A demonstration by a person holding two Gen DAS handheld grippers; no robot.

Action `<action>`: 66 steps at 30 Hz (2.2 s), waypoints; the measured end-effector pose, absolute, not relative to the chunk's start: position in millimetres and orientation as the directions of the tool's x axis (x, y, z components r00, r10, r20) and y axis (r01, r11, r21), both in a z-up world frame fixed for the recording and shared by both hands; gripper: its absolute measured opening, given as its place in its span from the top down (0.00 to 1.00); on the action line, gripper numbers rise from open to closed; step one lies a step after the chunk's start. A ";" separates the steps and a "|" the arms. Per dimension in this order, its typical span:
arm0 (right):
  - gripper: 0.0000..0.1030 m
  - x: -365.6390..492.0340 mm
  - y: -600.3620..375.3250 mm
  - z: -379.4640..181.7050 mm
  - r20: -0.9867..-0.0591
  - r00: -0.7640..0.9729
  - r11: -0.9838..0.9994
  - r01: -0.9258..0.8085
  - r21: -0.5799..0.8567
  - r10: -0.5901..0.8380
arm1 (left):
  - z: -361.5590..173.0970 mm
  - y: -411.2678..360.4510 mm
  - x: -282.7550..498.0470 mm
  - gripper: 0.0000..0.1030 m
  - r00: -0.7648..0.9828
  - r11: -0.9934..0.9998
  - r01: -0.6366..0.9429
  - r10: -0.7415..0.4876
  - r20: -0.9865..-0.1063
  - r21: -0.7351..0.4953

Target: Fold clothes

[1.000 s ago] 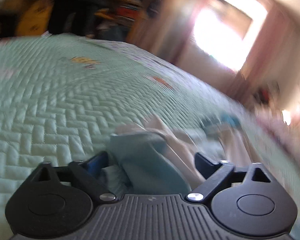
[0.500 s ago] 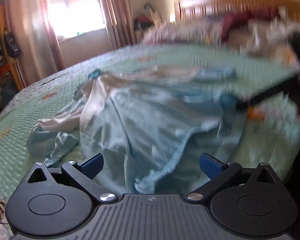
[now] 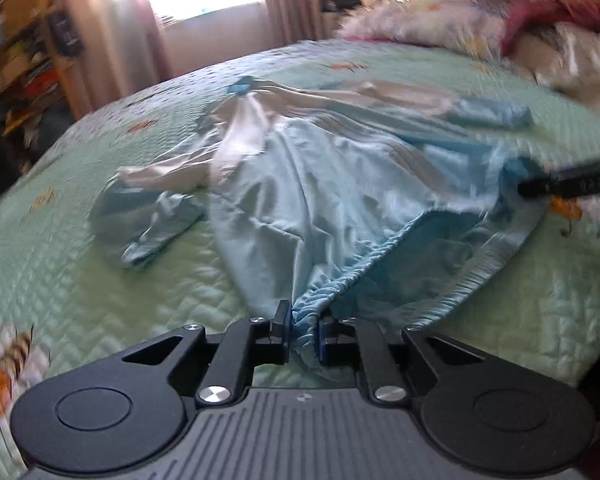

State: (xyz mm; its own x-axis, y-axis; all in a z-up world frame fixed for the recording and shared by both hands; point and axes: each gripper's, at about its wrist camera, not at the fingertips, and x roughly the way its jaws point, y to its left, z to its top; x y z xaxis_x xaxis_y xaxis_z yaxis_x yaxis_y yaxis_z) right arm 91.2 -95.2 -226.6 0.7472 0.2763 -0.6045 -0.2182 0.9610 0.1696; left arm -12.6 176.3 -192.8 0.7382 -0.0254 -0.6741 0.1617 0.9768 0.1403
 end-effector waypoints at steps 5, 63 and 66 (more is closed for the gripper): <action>0.47 88.0 -88.2 -228.5 -0.605 0.744 0.959 -0.218 0.183 0.285 | -184.0 188.1 -27.9 0.87 0.766 0.990 0.062 0.035 -0.641 0.128; 0.49 20.1 -131.5 -197.2 -0.684 0.655 0.939 -0.313 0.141 0.321 | -165.7 292.8 33.6 0.25 0.843 0.952 -0.152 -0.017 -0.538 -0.268; 0.49 26.7 -152.6 -187.7 -0.604 0.664 0.896 -0.282 0.343 0.440 | -165.9 291.8 63.5 0.26 0.849 0.935 -0.128 -0.069 -0.524 -0.330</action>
State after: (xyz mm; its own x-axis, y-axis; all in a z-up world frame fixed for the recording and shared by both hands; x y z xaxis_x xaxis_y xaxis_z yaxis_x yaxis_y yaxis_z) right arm 26.7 -152.6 -187.7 0.6640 0.4405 -0.6043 -0.2817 0.8959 0.3434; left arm 63.5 291.8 -165.9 0.8490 -0.0686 -0.5239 -0.1278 0.9354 -0.3295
